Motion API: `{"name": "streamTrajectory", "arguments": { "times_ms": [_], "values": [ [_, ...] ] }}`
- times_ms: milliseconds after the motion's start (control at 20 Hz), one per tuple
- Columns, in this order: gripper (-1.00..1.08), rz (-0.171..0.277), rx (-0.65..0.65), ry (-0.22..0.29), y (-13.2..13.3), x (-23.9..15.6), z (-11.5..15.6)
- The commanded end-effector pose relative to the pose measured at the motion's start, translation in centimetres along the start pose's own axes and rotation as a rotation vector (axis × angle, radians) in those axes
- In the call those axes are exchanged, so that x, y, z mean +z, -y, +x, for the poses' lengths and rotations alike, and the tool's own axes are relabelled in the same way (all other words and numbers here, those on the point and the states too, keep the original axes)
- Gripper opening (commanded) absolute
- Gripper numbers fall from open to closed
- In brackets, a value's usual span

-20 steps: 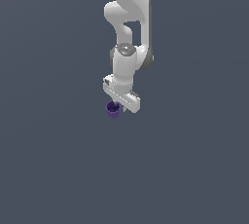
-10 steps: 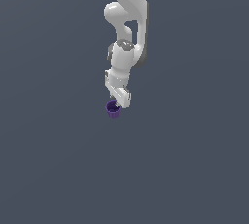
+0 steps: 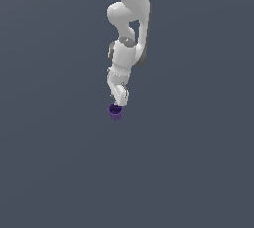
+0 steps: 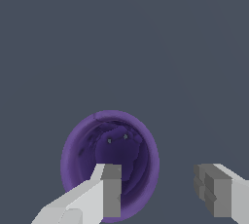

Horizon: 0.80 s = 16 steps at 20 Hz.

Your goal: Pick up the object and move it to a goal position.

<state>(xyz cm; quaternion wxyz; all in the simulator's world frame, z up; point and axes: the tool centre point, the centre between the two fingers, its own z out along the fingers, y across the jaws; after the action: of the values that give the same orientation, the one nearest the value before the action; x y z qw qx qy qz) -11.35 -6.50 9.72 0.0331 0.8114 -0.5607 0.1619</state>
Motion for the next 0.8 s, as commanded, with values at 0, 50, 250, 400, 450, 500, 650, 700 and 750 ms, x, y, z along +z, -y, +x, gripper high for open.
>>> {"name": "streamTrajectory", "arguments": {
  "times_ms": [0,50,250,400,450,500,650,700,750],
  "values": [
    [0.28,0.002,0.015,-0.006,-0.2,-0.1,0.1],
    [0.28,0.002,0.016,-0.006,-0.2,-0.1,0.1],
    [0.28,0.001,0.010,-0.004,-0.1,0.1,0.1],
    [0.28,0.001,0.011,-0.004,-0.2,0.4,0.1],
    [0.28,0.001,0.011,-0.004,-0.2,0.5,0.1],
    [0.28,0.001,0.011,-0.004,-0.2,0.7,0.1],
    [0.28,0.001,0.013,-0.004,-0.2,1.4,0.1],
    [0.28,0.001,0.014,-0.004,-0.2,1.6,0.1],
    [0.28,0.001,0.014,-0.004,-0.2,1.9,0.1]
  ]
}}
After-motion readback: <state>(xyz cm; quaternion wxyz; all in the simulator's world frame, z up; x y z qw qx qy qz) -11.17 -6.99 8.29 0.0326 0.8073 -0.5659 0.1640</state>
